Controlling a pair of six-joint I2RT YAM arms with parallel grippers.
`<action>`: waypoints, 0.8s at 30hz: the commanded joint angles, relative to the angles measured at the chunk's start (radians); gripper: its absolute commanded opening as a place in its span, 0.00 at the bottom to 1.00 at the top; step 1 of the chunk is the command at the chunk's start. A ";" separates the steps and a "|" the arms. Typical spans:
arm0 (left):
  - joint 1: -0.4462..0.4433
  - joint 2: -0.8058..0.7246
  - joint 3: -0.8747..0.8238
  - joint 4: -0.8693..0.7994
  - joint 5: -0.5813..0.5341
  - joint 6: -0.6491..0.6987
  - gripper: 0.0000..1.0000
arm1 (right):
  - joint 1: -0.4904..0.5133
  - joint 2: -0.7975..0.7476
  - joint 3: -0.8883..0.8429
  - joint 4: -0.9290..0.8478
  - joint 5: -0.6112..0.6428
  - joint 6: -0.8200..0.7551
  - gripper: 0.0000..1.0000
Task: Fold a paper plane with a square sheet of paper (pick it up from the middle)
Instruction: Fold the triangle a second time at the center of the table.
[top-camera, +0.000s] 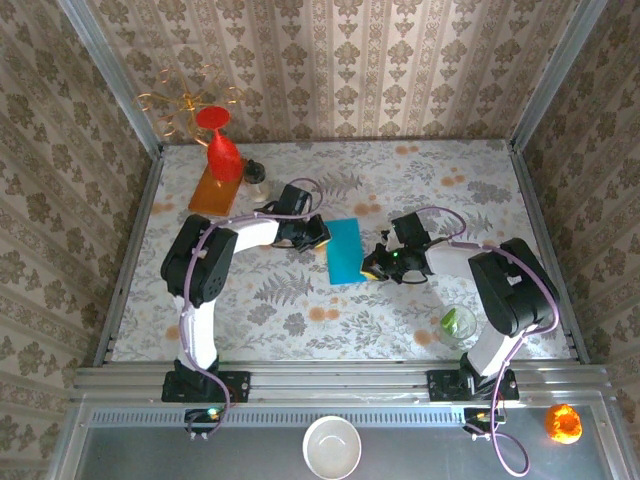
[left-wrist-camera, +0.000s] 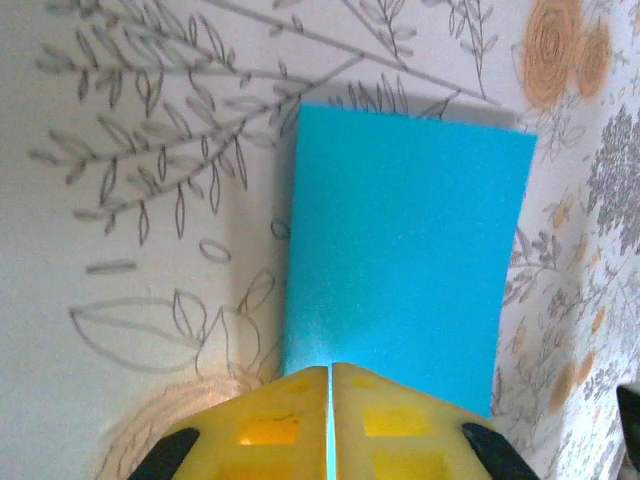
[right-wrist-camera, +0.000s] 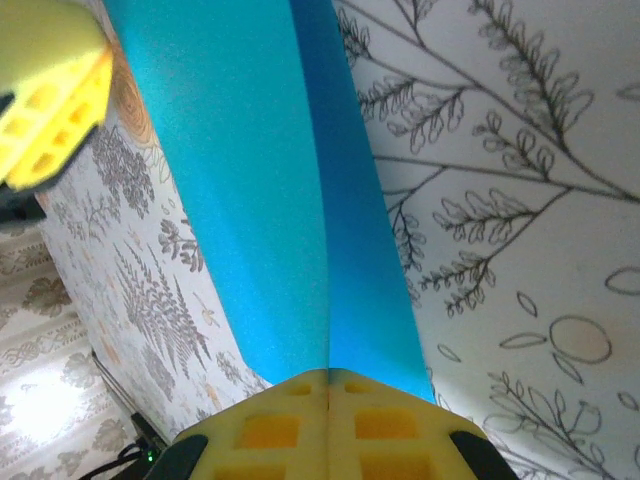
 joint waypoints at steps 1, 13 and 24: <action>0.009 0.041 0.007 -0.030 -0.012 0.011 0.09 | -0.004 -0.015 0.014 -0.047 -0.054 -0.023 0.00; -0.012 0.082 -0.004 -0.062 -0.025 0.010 0.05 | 0.036 0.066 0.116 0.019 -0.092 0.000 0.00; -0.013 0.070 -0.009 -0.066 -0.013 0.022 0.05 | 0.075 0.150 0.188 0.076 0.005 0.060 0.00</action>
